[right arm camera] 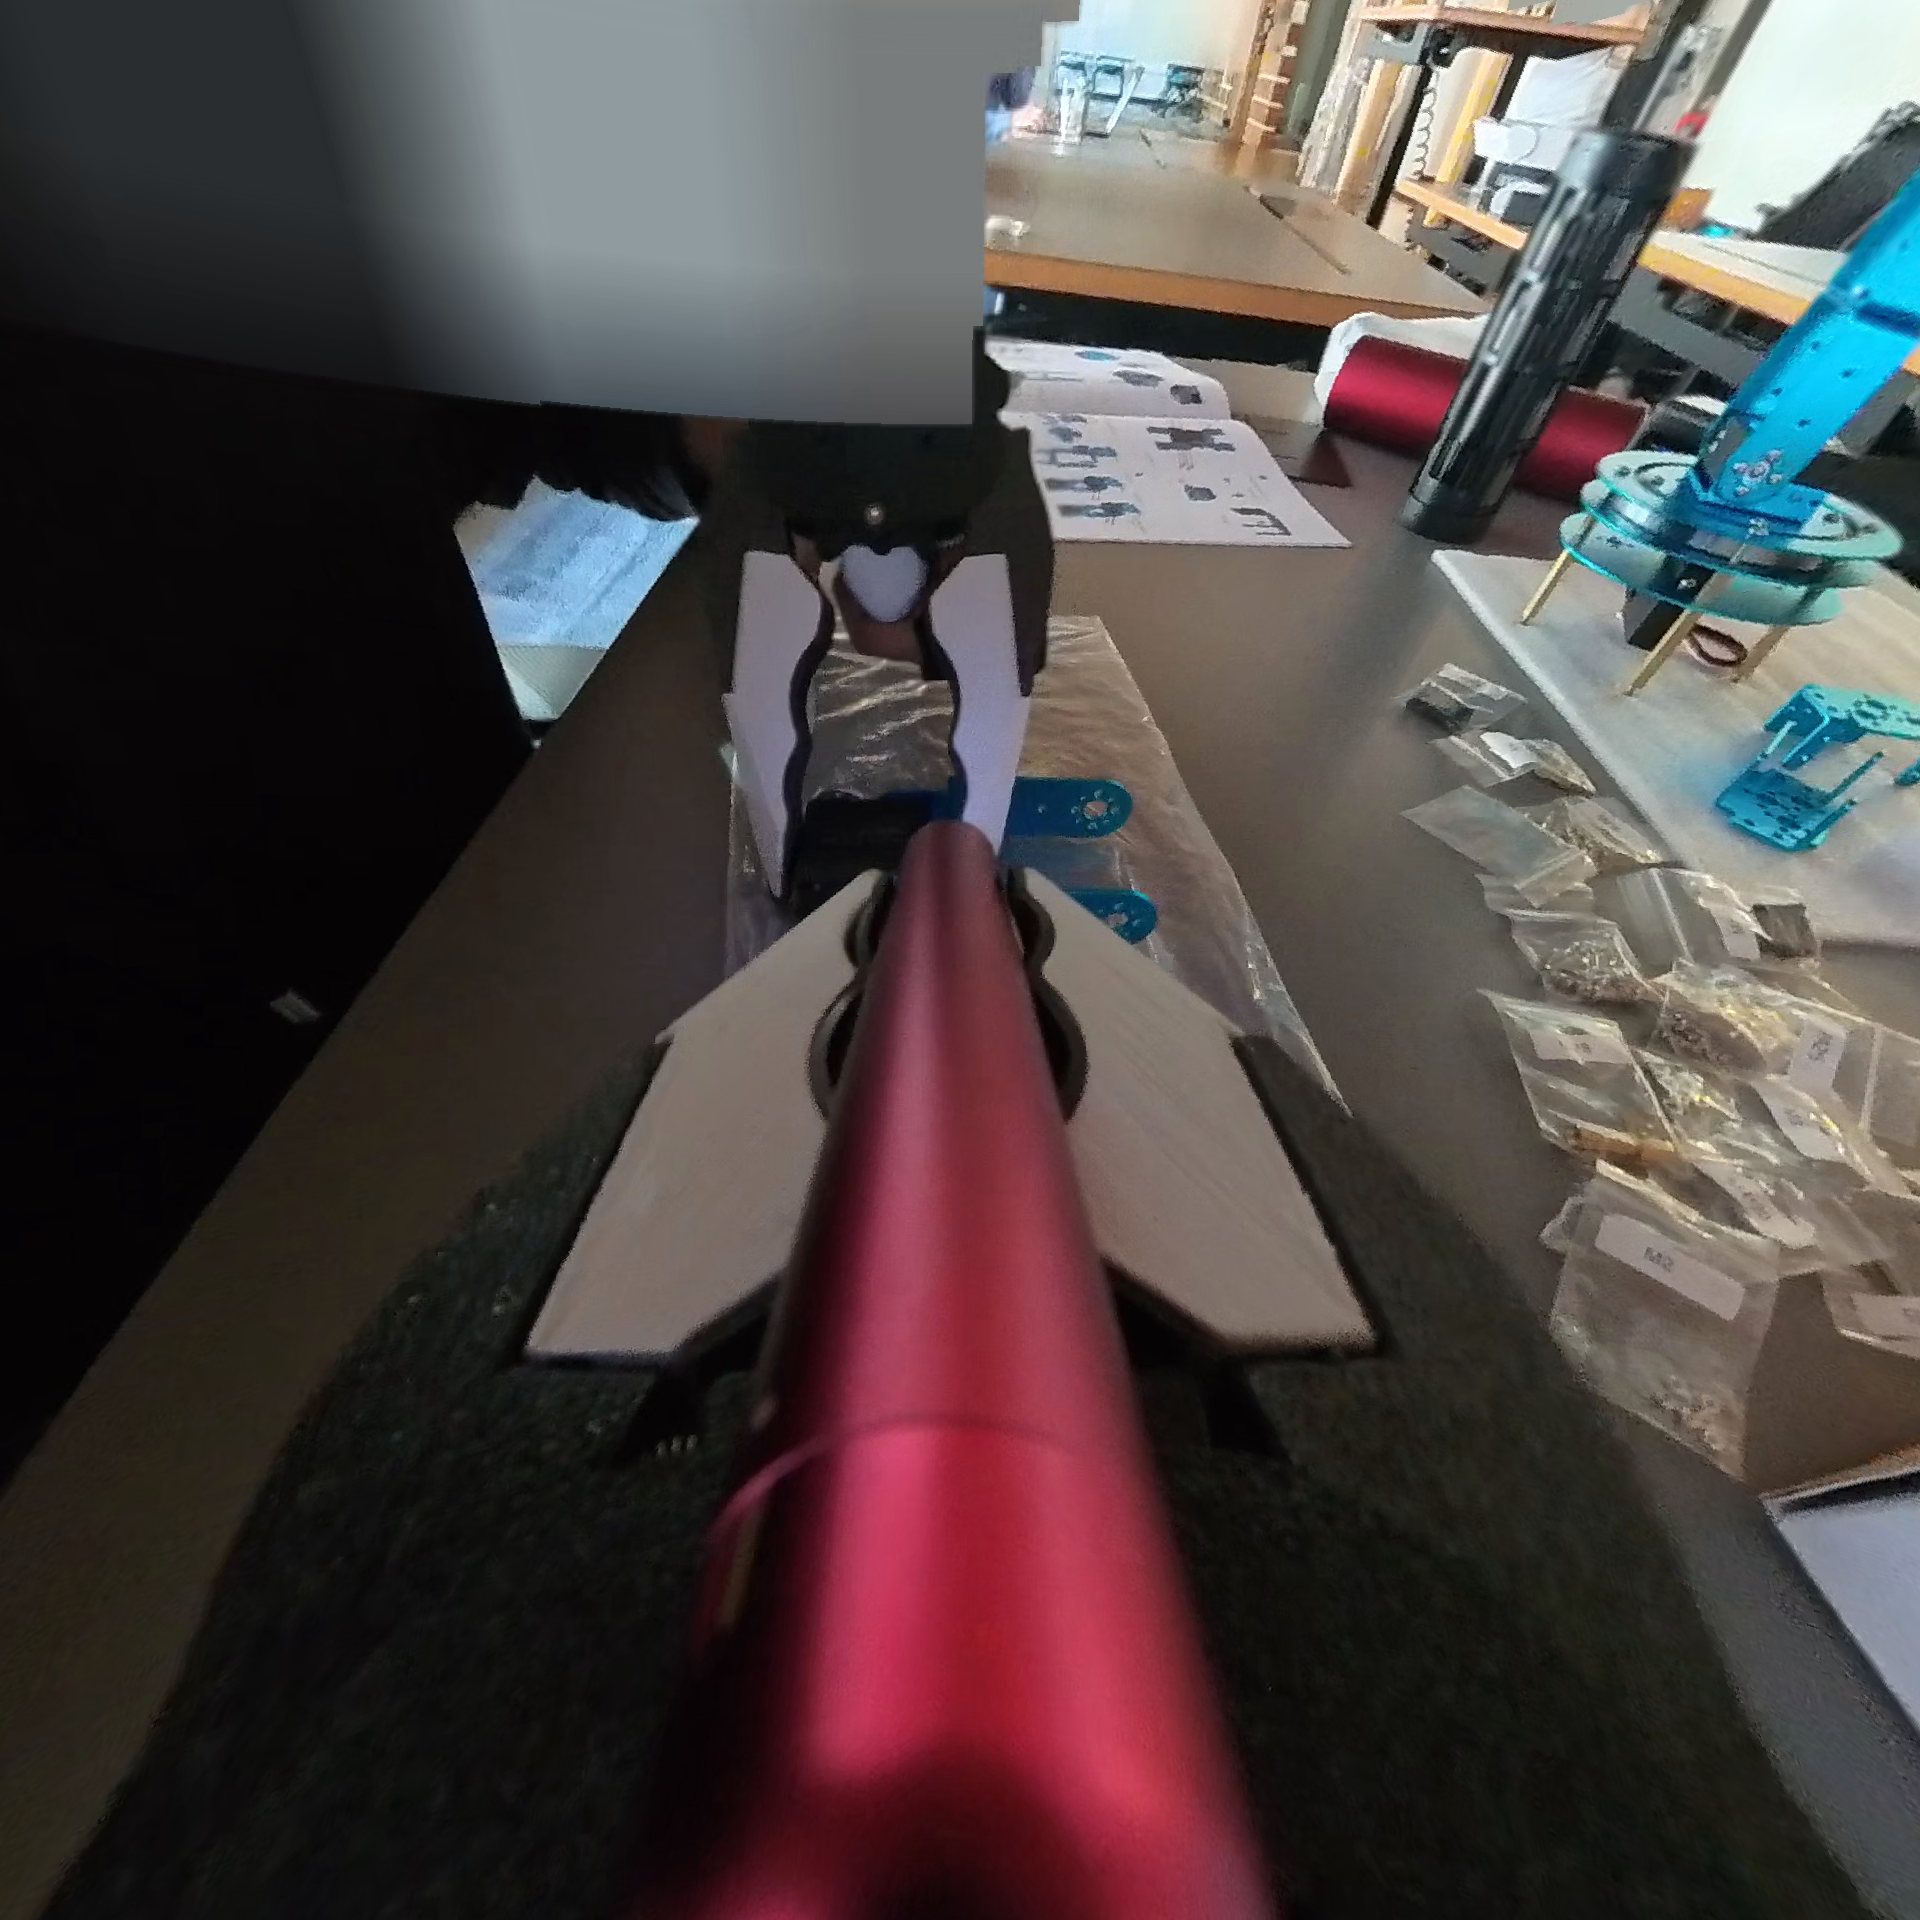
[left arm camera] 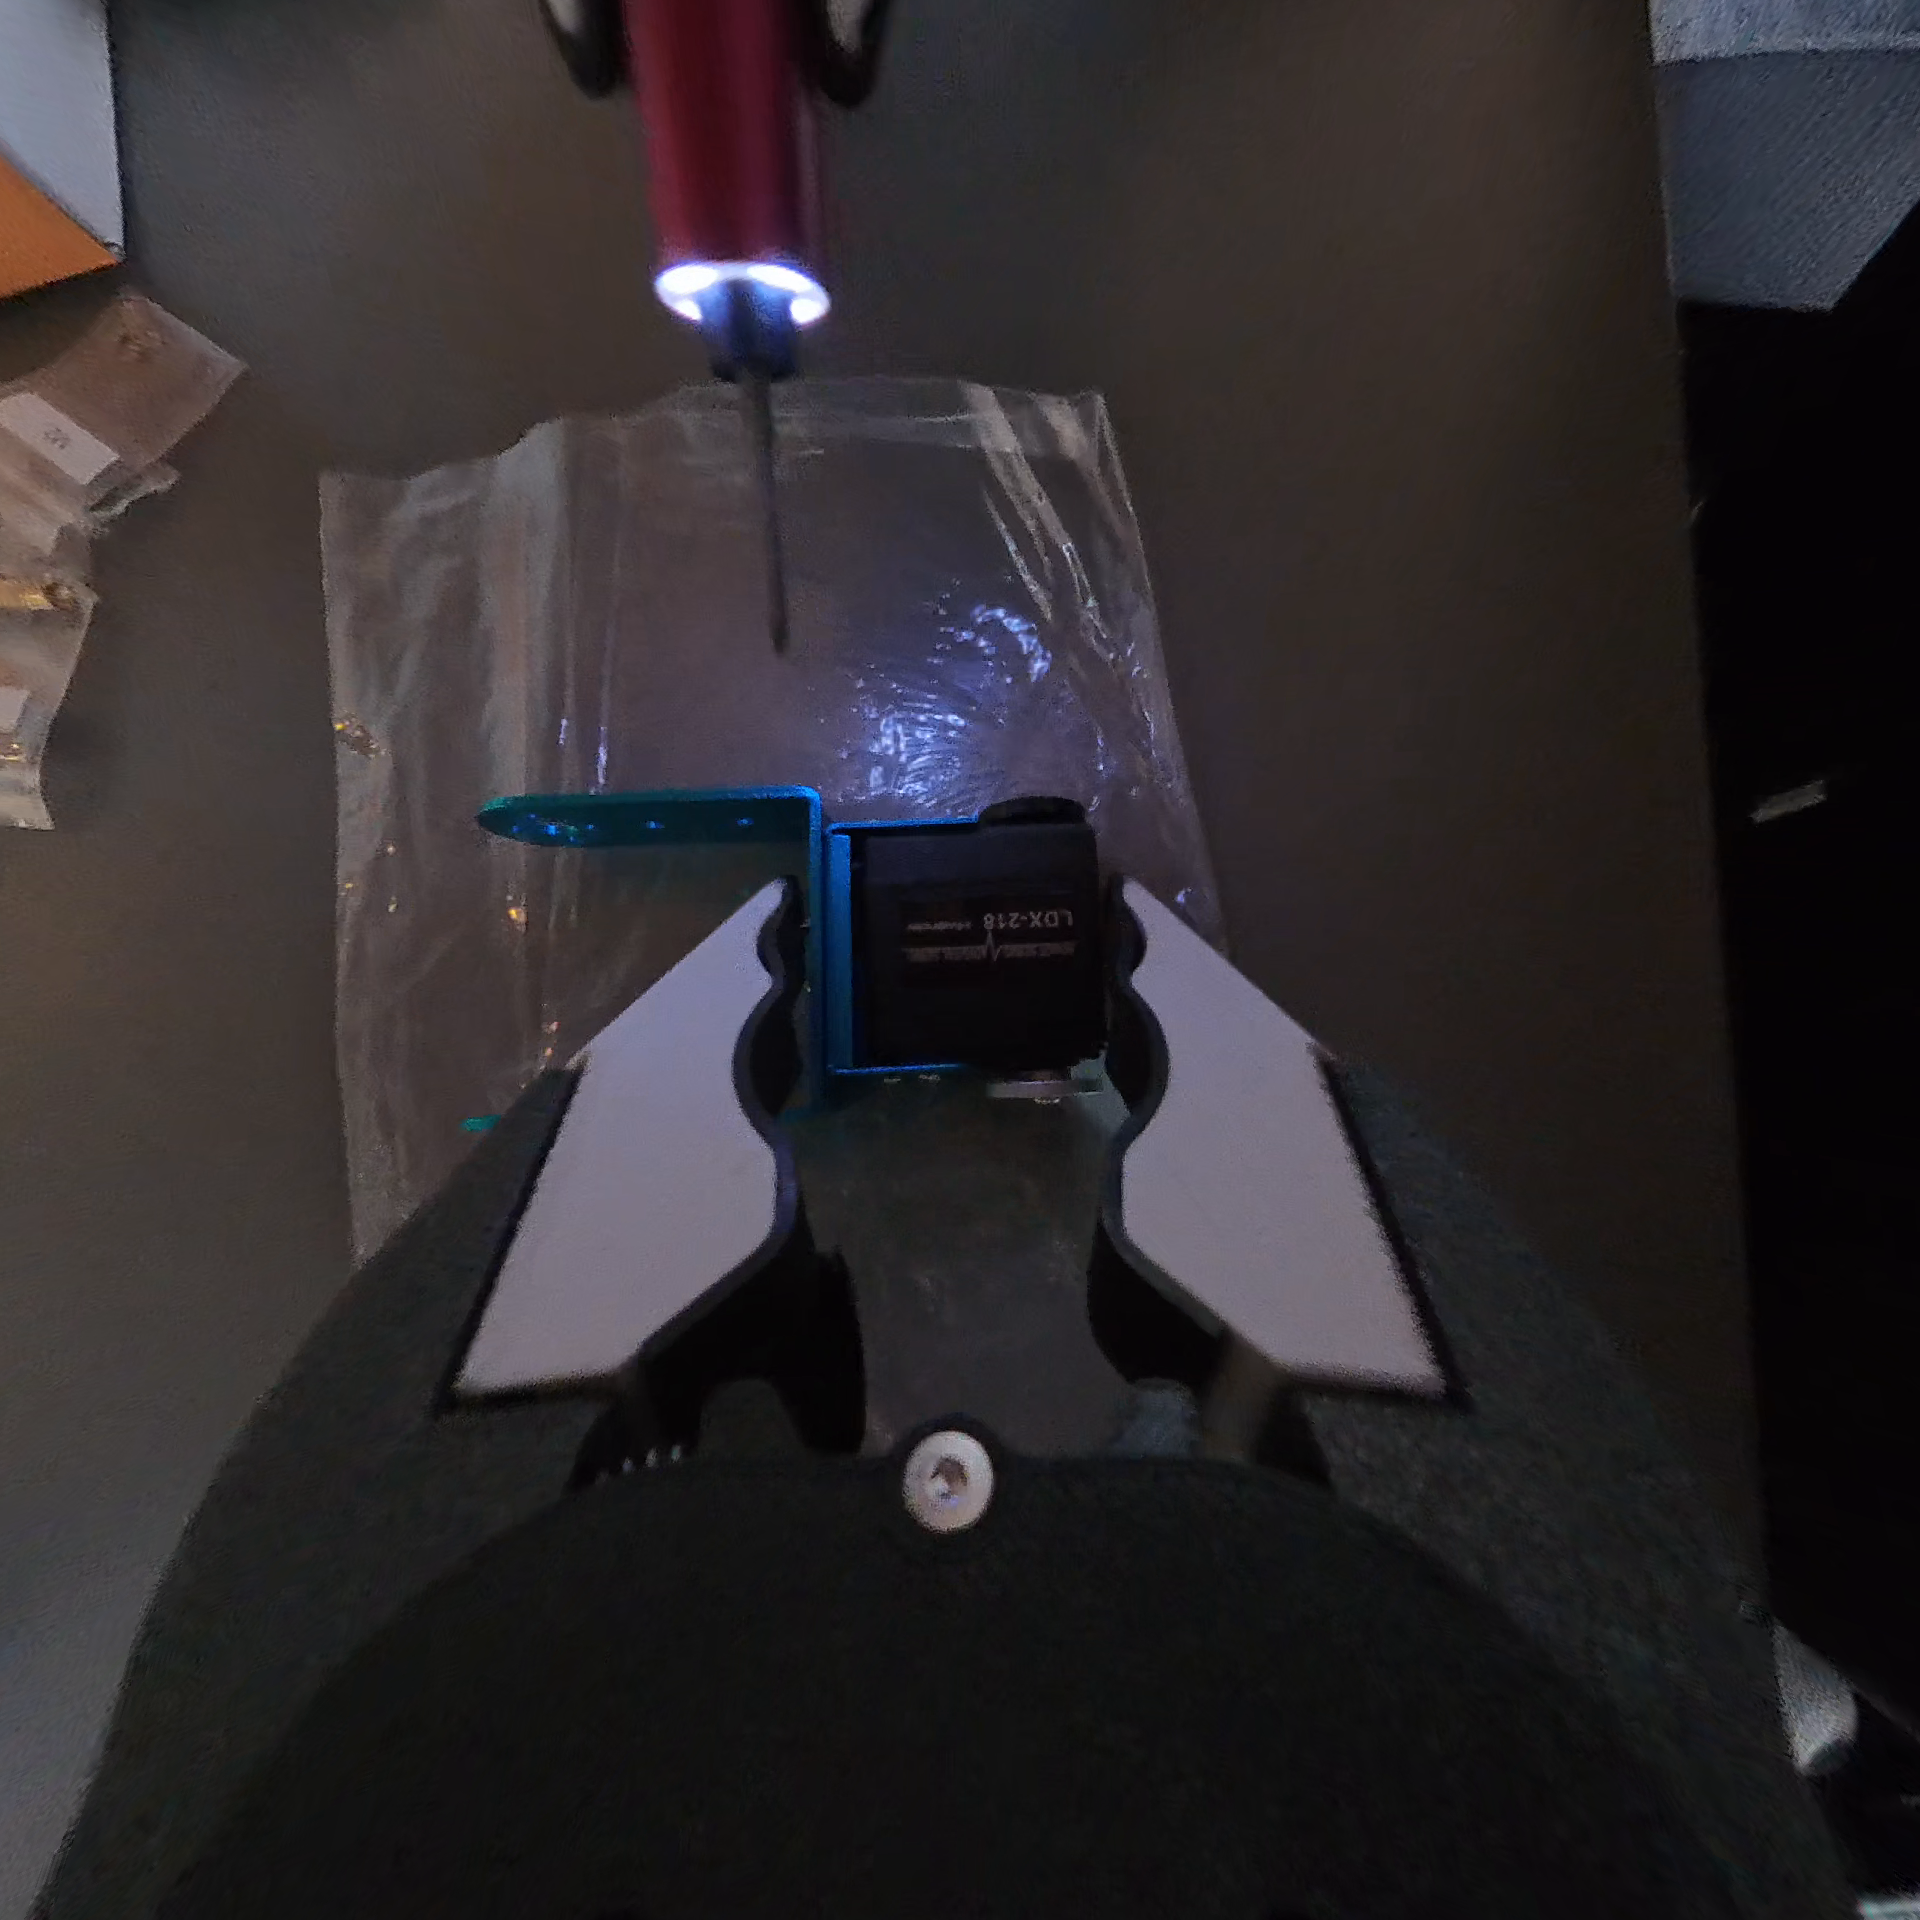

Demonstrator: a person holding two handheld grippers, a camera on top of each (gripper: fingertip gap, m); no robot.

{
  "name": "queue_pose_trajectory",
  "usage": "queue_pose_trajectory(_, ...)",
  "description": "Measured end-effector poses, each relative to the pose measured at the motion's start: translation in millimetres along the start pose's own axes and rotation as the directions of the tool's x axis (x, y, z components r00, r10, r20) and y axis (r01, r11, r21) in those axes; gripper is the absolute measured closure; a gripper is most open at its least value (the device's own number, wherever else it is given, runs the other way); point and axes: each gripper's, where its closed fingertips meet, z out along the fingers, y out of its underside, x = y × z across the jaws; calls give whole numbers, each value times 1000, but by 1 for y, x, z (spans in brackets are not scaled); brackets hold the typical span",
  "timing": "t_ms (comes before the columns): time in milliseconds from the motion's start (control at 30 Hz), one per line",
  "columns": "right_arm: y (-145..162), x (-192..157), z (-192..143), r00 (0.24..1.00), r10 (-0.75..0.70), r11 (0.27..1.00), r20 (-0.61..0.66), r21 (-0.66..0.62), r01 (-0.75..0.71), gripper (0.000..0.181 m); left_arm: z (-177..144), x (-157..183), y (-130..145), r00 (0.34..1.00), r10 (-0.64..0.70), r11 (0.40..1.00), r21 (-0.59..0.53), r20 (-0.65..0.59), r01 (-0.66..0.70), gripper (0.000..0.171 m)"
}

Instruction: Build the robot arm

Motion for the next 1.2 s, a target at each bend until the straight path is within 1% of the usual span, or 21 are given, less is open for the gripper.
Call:
queue_pose_trajectory(67, -2, 6, -3, 999, 35, 999, -11, 30, -35, 160, -1, -1, -1, 999, 30, 1000, -9, 17, -30, 117)
queue_pose_trajectory(100, -4, 7, -5, 998, 61, 997, -7, 44, -60, 160, -2, -5, -3, 997, 58, 998, 8, 56, -58, 117)
queue_pose_trajectory(167, -6, 11, -7, 992, 123, 990, 9, 67, -123, 159, -10, -20, -16, 984, 62, 991, 103, 169, -80, 117)
queue_pose_trajectory(267, -8, 11, -8, 984, 173, 981, 36, 85, -175, 160, -26, -35, -35, 977, -36, 952, 303, 212, -31, 117)
queue_pose_trajectory(300, -6, 12, -8, 985, 171, 982, 29, 77, -173, 160, -30, -39, -38, 975, -58, 939, 343, 216, -20, 117)
queue_pose_trajectory(433, -2, 16, -6, 983, 186, 981, 4, 56, -186, 160, -37, -43, -36, 970, -48, 919, 392, 240, -51, 116)
queue_pose_trajectory(500, -3, 16, -6, 983, 182, 981, 0, 63, -182, 160, -38, -41, -37, 974, -46, 916, 399, 223, -48, 116)
queue_pose_trajectory(567, -3, 17, -5, 983, 183, 981, -9, 68, -182, 160, -39, -39, -38, 971, -27, 911, 406, 240, -75, 116)
queue_pose_trajectory(700, -6, 16, -5, 983, 185, 979, 3, 86, -185, 160, -35, -39, -37, 969, -18, 920, 384, 248, -81, 116)
queue_pose_trajectory(1000, -6, 13, 0, 986, 164, 983, -5, 81, -163, 160, -33, -35, -38, 971, -5, 919, 385, 238, -90, 117)
queue_pose_trajectory(1200, -5, 9, 2, 986, 163, 984, 18, 69, -164, 160, -33, -34, -39, 972, -4, 918, 386, 234, -89, 117)
